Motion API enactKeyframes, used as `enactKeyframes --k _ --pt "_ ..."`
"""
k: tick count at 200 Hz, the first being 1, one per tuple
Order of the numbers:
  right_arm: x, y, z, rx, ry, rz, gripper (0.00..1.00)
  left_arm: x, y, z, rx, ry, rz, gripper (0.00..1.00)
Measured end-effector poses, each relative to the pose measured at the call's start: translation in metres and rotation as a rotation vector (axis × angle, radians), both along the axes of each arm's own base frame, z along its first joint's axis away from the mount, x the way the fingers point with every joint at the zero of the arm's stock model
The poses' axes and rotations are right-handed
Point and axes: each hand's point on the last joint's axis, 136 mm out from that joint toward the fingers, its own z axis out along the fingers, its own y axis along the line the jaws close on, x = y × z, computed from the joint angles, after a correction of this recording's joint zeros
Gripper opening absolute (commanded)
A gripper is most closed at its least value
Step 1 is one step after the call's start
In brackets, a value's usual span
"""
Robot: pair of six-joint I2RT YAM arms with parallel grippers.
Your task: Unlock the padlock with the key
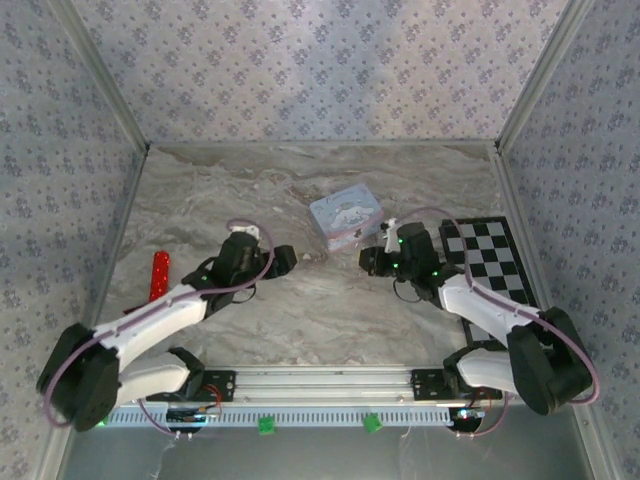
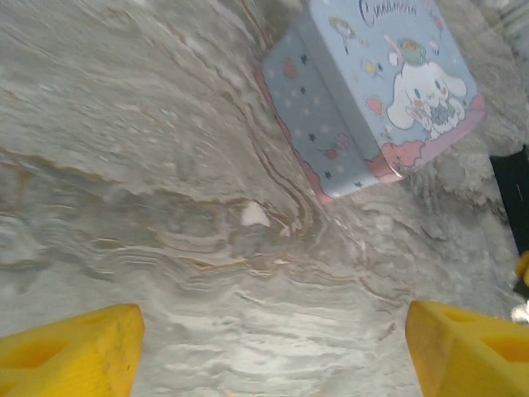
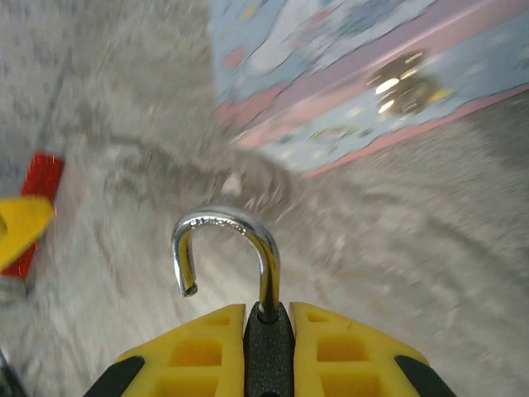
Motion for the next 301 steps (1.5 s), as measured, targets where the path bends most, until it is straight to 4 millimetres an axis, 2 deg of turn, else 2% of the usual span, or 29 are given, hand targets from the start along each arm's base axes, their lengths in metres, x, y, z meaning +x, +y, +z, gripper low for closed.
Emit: enactKeyframes --k 33,48,67,87,137,157,185,240,301 --pt "-0.045 0.031 -0.008 -0.091 0.031 0.170 0.05 -0.007 0.023 0.031 -0.002 -0.148 0.042 0.84" --pt "-0.058 0.035 -0.015 -0.126 0.053 0.201 0.05 -0.011 0.029 0.041 -0.001 -0.191 0.042 0.85" --pt "-0.069 0.038 -0.021 -0.158 0.064 0.223 0.05 -0.018 0.036 0.044 0.011 -0.215 0.042 0.86" --pt "-0.076 0.039 -0.026 -0.180 0.077 0.228 0.05 -0.027 0.045 0.039 0.017 -0.219 0.048 0.87" --pt "-0.077 0.032 -0.042 -0.225 0.132 0.189 0.05 -0.051 0.066 0.015 0.003 -0.195 0.072 0.90" --pt "-0.080 0.029 -0.051 -0.249 0.168 0.186 0.05 -0.056 0.070 0.013 -0.002 -0.192 0.076 0.92" --pt "-0.086 0.027 -0.058 -0.265 0.208 0.183 0.05 -0.058 0.071 0.014 -0.006 -0.197 0.076 0.93" --pt "-0.101 0.031 -0.067 -0.275 0.272 0.191 0.06 -0.060 0.072 -0.004 0.024 -0.161 0.073 0.94" --pt "-0.116 0.029 -0.083 -0.313 0.351 0.186 0.07 -0.061 0.074 -0.009 0.029 -0.156 0.072 0.94"
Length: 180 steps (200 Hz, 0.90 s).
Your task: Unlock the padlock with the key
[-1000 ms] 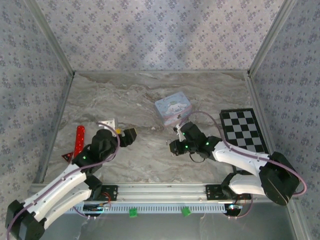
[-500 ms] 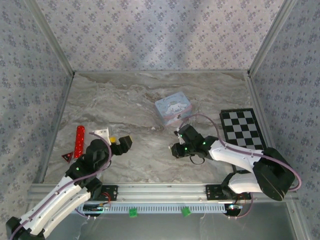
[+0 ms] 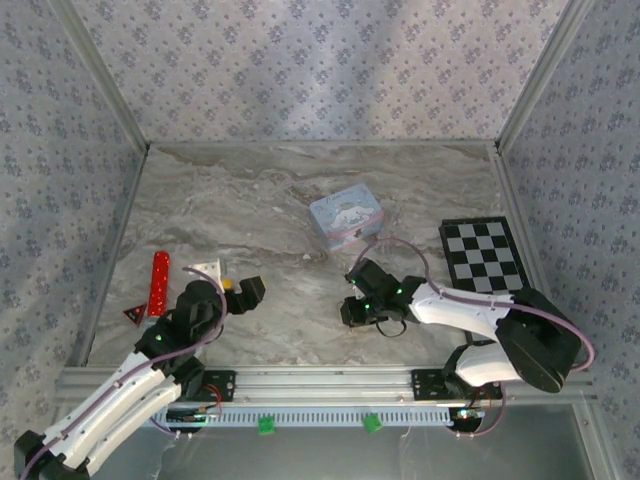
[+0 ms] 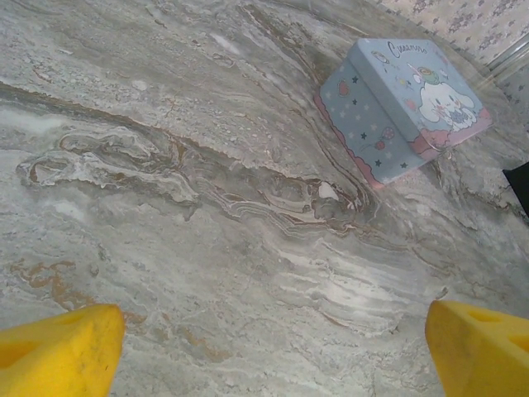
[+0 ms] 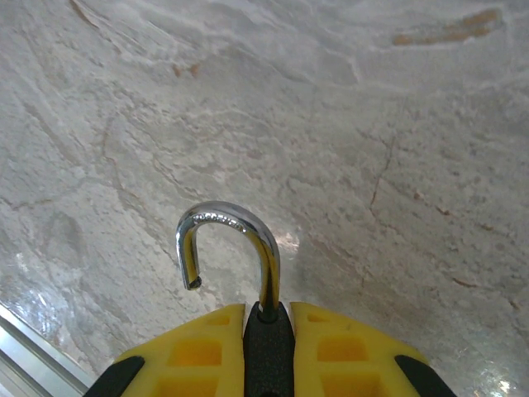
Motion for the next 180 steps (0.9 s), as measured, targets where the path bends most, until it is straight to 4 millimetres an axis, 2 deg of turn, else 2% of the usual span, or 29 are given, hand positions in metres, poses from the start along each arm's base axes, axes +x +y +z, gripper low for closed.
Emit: enactKeyframes --k 21,48,107,144,180 --pt "-0.002 -0.002 -0.006 -0.019 0.021 -0.010 0.08 0.000 0.000 0.001 -0.003 -0.003 0.000 0.94" --pt "-0.003 -0.004 -0.014 -0.040 0.041 -0.017 0.14 0.000 0.000 0.000 -0.002 -0.002 0.001 0.94" --pt "-0.004 -0.007 -0.015 -0.062 0.048 -0.033 0.38 0.000 0.001 -0.001 0.001 -0.002 0.005 0.95" --pt "0.000 -0.019 -0.008 -0.079 0.035 -0.063 0.41 0.005 0.011 0.002 0.019 -0.024 0.059 0.95" --pt "0.011 -0.040 0.017 -0.090 -0.020 -0.101 0.43 0.014 0.030 0.002 0.055 -0.040 0.148 0.96"
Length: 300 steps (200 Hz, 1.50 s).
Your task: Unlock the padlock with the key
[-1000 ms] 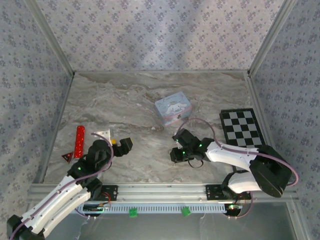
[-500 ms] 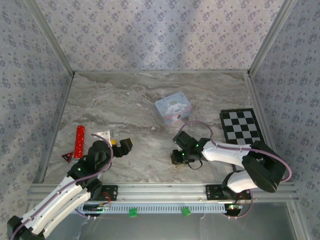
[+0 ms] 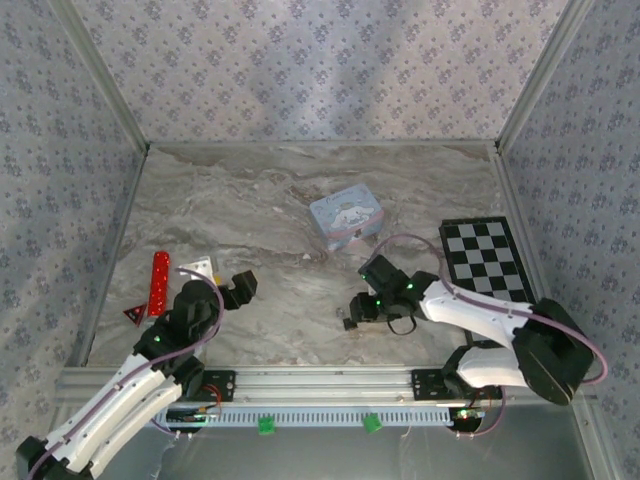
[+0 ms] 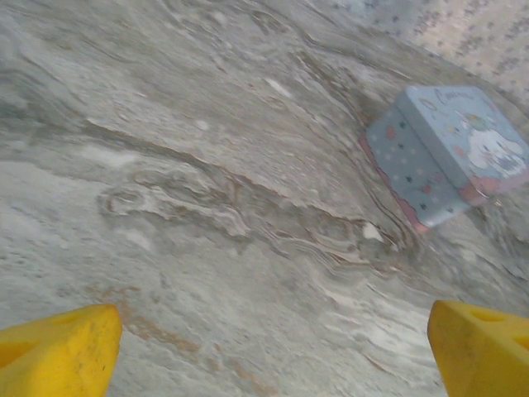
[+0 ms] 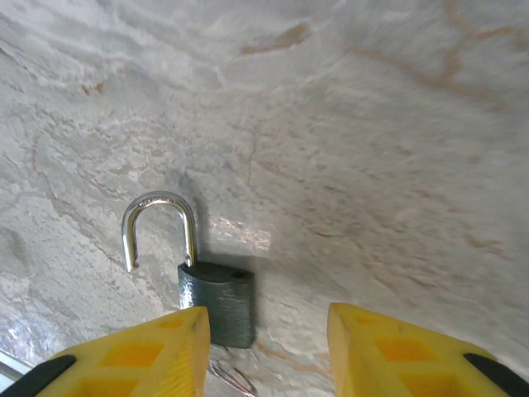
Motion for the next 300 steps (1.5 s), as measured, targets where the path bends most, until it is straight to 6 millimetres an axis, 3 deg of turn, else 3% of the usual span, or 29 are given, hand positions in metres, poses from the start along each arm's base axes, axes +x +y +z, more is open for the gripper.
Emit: enactKeyframes --k 20,41,66,93,131,164,194,239,300 --pt "0.018 -0.006 0.031 0.017 -0.079 -0.006 0.43 0.011 0.017 0.004 0.056 0.007 0.083 0.97" --pt "0.051 -0.021 0.075 0.047 -0.224 -0.062 0.45 0.029 0.035 0.026 0.116 -0.017 0.175 0.98" --pt "0.087 -0.059 0.119 0.048 -0.422 -0.180 0.55 0.052 0.042 0.055 0.200 -0.080 0.230 1.00" --pt "0.121 -0.102 0.143 0.011 -0.587 -0.308 0.68 0.083 0.042 0.077 0.326 -0.125 0.259 1.00" --pt "0.156 -0.168 0.132 -0.160 -0.631 -0.466 0.72 0.126 0.047 0.068 0.522 -0.098 0.253 1.00" --pt "0.169 -0.216 0.121 -0.285 -0.616 -0.561 0.73 0.138 0.073 0.059 0.596 -0.085 0.281 1.00" --pt "0.176 -0.245 0.119 -0.336 -0.638 -0.651 0.74 0.149 0.100 0.041 0.641 -0.041 0.335 1.00" --pt "0.179 -0.253 0.106 -0.352 -0.631 -0.685 0.76 0.146 0.120 -0.012 0.666 0.011 0.313 1.00" --pt "0.180 -0.252 0.096 -0.367 -0.661 -0.648 0.79 0.144 0.126 -0.069 0.605 0.003 0.253 1.00"
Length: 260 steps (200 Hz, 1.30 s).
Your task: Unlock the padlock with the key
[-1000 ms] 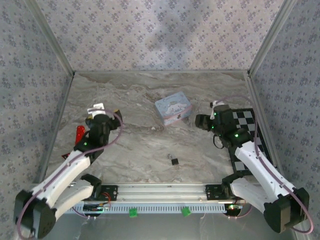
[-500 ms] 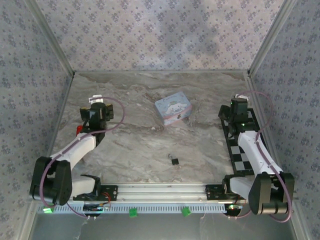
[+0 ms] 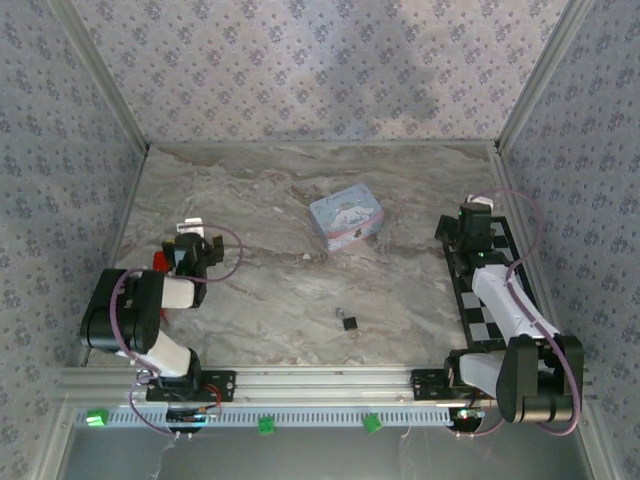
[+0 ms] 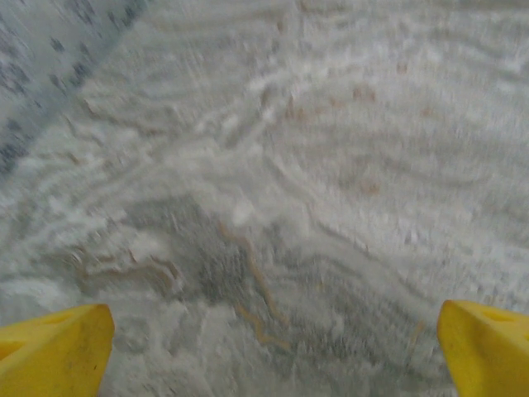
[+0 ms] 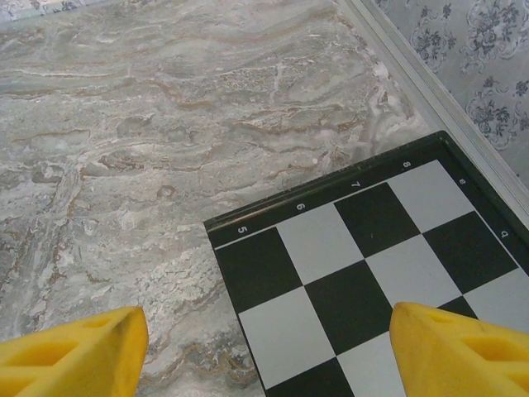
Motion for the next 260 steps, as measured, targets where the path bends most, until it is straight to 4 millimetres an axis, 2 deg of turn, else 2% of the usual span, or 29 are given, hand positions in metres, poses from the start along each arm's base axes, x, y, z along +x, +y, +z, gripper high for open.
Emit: enactKeyframes --k 30,71,93,126,129,132,136,157,181,260 --pt "0.008 0.000 -0.008 -0.021 -0.023 0.018 0.80 0.007 -0.002 0.008 -0.025 -0.039 -0.021 1.00" --pt "0.018 0.011 -0.050 -0.048 0.002 0.101 0.83 0.011 -0.003 0.013 -0.040 -0.059 -0.027 1.00" --pt "0.025 0.019 -0.065 -0.087 0.012 0.152 0.84 0.011 -0.003 0.013 -0.042 -0.059 -0.031 1.00" --pt "0.041 0.031 -0.065 -0.150 -0.044 0.227 0.87 0.011 -0.003 0.013 -0.042 -0.059 -0.031 1.00" --pt "0.042 0.031 -0.065 -0.153 -0.049 0.231 0.89 0.011 -0.003 0.013 -0.042 -0.059 -0.031 1.00" --pt "0.042 0.030 -0.065 -0.154 -0.053 0.231 0.97 0.011 -0.003 0.013 -0.042 -0.059 -0.031 1.00" --pt "0.042 0.030 -0.066 -0.155 -0.062 0.237 0.99 0.011 -0.003 0.013 -0.042 -0.059 -0.031 1.00" --pt "0.036 0.022 -0.069 -0.149 -0.122 0.231 0.99 0.011 -0.004 0.013 -0.043 -0.059 -0.033 1.00" --pt "0.025 0.021 -0.088 -0.141 -0.104 0.241 0.99 0.011 -0.004 0.013 -0.043 -0.058 -0.033 1.00" --pt "0.032 0.020 -0.076 -0.130 -0.160 0.250 0.99 0.012 -0.004 0.013 -0.043 -0.059 -0.033 1.00"
